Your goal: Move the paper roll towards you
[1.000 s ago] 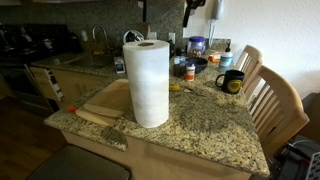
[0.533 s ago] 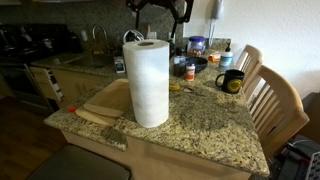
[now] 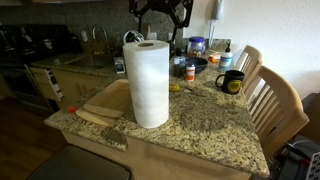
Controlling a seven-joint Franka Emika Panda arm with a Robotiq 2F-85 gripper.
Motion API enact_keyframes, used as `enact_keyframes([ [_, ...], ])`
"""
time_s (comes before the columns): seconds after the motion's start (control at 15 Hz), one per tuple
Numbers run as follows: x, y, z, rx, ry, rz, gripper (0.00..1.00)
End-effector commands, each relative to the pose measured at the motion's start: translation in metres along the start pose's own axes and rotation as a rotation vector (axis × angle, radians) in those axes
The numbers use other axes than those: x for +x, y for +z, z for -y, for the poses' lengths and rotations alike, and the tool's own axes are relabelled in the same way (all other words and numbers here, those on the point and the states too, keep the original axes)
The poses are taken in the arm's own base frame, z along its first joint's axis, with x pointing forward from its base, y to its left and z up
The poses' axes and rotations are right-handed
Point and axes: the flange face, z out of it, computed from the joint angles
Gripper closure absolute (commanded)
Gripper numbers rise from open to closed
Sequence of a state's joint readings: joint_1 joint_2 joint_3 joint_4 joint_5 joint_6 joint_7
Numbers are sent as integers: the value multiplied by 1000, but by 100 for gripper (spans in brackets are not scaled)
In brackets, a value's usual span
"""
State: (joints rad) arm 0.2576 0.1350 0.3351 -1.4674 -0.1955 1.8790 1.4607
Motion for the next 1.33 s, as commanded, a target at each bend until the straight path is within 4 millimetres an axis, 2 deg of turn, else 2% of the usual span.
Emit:
enact_keyframes([
  [0.0,0,-1,1,-1,1,0,0],
  [0.33,-5,35,1,-74,9,69,0],
  [0.4,-5,22,3,-41,1,40,0],
  [0.53,-5,33,4,-56,2,51,0],
  [0.93,-7,32,4,-71,41,-21,0],
  [1.27,-9,31,6,-58,16,3,0],
])
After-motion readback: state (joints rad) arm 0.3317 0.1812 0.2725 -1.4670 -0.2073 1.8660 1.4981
